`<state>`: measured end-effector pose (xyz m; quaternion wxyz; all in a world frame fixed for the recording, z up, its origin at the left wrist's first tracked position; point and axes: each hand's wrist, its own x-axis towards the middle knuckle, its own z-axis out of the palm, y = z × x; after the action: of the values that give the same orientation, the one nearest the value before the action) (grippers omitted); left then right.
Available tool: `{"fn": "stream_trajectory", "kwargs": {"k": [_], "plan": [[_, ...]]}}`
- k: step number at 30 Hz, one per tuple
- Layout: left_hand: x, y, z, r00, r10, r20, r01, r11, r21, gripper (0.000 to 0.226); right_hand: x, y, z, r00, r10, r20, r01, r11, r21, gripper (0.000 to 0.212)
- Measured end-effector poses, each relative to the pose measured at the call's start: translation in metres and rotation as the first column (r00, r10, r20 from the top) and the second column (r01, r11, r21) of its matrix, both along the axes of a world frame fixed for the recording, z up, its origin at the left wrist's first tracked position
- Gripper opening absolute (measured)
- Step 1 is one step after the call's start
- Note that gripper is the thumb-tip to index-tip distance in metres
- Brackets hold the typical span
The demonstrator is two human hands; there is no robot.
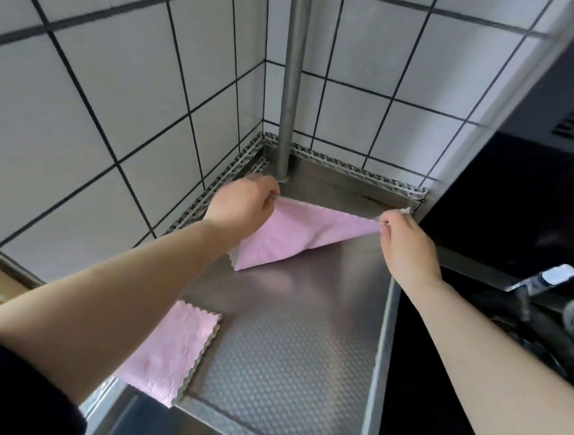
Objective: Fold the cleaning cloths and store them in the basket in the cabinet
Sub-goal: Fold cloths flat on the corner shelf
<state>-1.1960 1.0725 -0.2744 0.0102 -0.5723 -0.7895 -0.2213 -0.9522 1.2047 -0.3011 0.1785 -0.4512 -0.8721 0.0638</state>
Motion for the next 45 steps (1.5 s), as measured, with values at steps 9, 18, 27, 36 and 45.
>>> {"fn": "stream_trajectory", "kwargs": {"k": [9, 18, 27, 36, 45], "plan": [[0.014, -0.021, -0.007, 0.992, -0.081, -0.093, 0.085, 0.995, 0.043, 0.021, 0.061, -0.025, 0.015, 0.980, 0.055, 0.189, -0.088, 0.982, 0.167, 0.004], [0.035, -0.107, -0.061, 0.986, -0.119, 0.119, 0.150, 0.938, -0.312, 0.028, 0.095, -0.097, -0.036, 0.972, 0.166, 0.167, -0.057, 0.855, -0.516, 0.011], [0.050, -0.134, -0.099, 0.938, 0.050, 0.342, 0.075, 0.937, -0.342, 0.015, 0.106, -0.112, -0.062, 0.998, -0.008, 0.065, 0.050, 0.732, -0.680, 0.032], [0.041, -0.095, -0.113, 0.777, 0.274, 0.567, -0.182, 0.960, -0.215, 0.039, 0.085, -0.083, -0.072, 0.985, -0.174, -0.008, 0.133, 0.780, -0.612, 0.009], [0.018, -0.032, -0.129, 0.753, 0.319, 0.576, -0.176, 0.940, -0.291, 0.038, 0.061, -0.040, -0.088, 0.962, -0.258, 0.086, 0.261, 0.785, -0.563, 0.008]]}}
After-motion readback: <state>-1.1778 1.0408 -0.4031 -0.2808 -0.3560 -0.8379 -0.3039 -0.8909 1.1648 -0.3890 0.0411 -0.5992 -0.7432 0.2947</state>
